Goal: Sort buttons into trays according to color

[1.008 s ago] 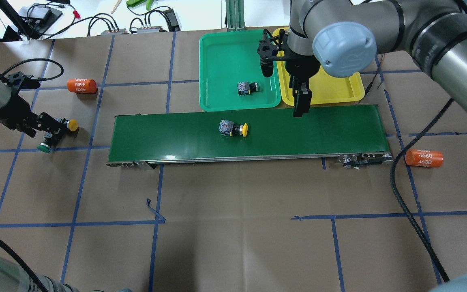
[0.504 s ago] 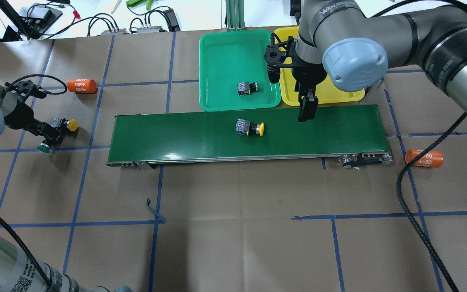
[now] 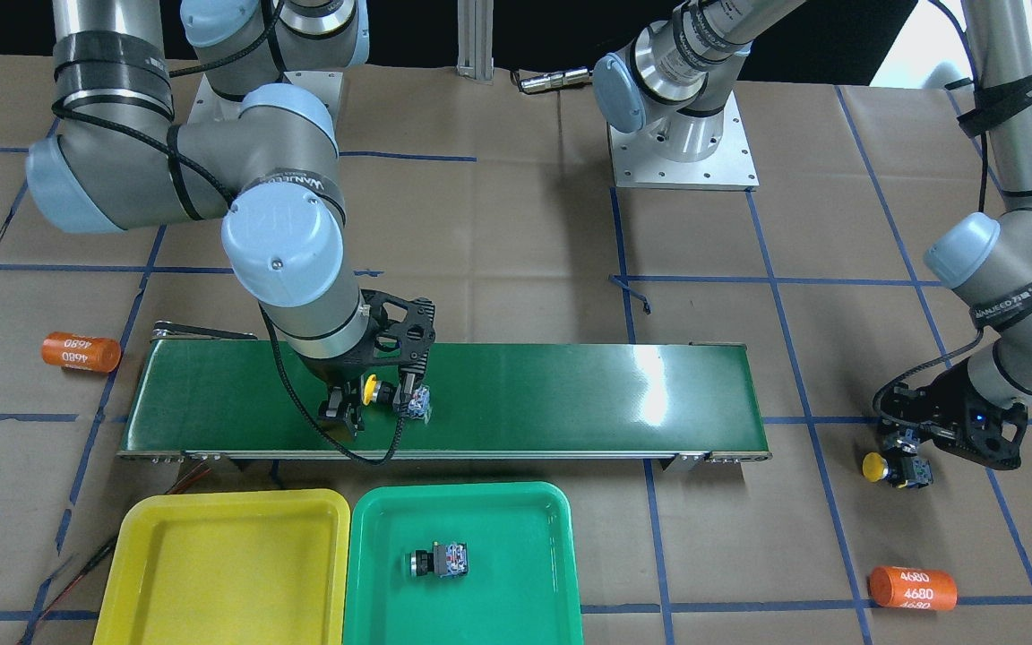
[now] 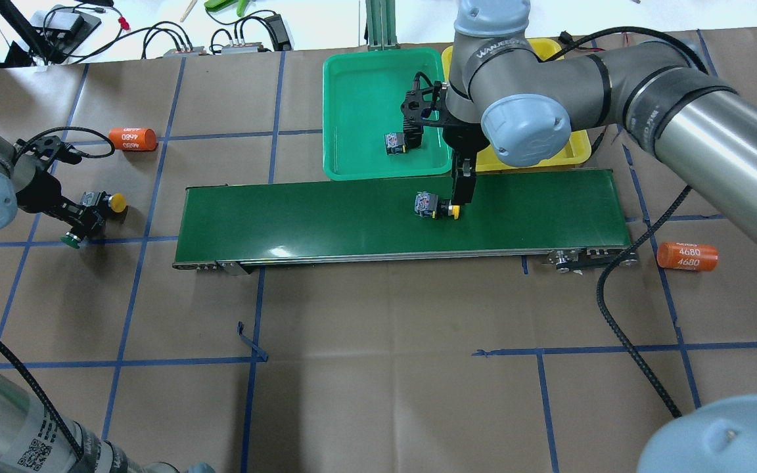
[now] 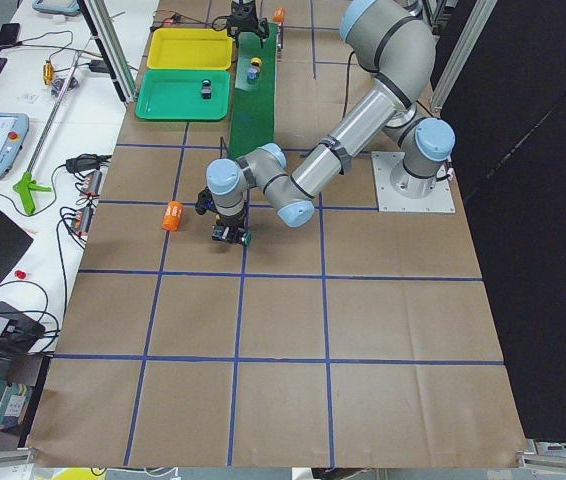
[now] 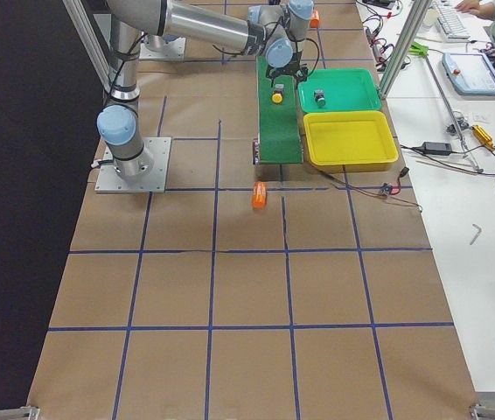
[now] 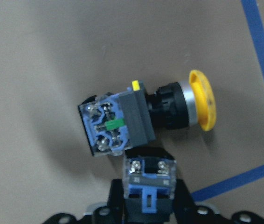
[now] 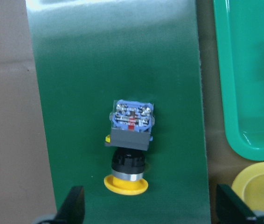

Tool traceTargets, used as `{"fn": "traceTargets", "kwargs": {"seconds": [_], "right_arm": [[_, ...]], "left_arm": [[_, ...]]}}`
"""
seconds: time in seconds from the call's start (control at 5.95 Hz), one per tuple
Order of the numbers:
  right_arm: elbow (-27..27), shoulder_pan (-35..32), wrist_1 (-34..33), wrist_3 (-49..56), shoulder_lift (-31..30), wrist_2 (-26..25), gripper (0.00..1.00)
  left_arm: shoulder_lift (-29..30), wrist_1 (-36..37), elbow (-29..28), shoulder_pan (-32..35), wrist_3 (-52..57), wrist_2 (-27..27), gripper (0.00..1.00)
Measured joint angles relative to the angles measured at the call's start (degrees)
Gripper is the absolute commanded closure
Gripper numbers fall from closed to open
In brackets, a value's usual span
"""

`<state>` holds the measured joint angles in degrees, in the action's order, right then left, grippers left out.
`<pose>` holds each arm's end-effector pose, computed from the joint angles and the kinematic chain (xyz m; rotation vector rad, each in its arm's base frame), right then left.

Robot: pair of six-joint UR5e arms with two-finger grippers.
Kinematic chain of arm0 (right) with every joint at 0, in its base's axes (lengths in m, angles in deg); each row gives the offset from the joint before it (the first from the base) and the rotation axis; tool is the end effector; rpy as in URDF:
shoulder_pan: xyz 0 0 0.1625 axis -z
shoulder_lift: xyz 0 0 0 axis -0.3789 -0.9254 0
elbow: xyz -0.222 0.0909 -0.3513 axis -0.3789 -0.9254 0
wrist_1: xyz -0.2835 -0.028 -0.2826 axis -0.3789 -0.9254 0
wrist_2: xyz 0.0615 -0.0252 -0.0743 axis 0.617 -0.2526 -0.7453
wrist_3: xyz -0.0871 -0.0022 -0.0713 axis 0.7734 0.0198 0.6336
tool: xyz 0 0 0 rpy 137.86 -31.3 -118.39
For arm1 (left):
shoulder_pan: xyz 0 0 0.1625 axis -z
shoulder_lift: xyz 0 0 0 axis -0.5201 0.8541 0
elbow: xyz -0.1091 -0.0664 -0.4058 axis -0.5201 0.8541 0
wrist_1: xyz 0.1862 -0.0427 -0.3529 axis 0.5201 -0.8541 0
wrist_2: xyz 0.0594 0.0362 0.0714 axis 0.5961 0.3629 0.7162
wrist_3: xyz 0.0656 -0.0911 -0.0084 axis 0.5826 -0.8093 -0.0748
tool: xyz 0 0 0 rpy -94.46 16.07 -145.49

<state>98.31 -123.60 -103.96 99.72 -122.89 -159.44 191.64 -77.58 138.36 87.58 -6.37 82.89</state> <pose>0.2542 -0.5653 0.2844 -2.0655 2.2792 0.0420 0.2199 -0.5722 0.1813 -0.5414 -3.0597 -0.0178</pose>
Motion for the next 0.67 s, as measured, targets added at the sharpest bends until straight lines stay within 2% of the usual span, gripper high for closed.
{"fn": "traceTargets", "kwargs": {"seconds": [0.34,0.5,0.67], "right_arm": [[5.92,0.41,-5.87,0.12,0.13,-0.41,0.04],[8.76,1.44,-8.92,0.45,-0.71,-0.86,0.33],[10.27,3.25,-9.68,1.49,-1.95,-1.46,0.76]], "left_arm": [[-3.35,-1.38,0.42,0.63,-10.66,1.57,0.8],[-6.1,-3.61,0.91,1.22,-19.41,1.47,0.81],[-8.68,-5.63,1.15,2.83,-31.62,0.52,0.81]]}}
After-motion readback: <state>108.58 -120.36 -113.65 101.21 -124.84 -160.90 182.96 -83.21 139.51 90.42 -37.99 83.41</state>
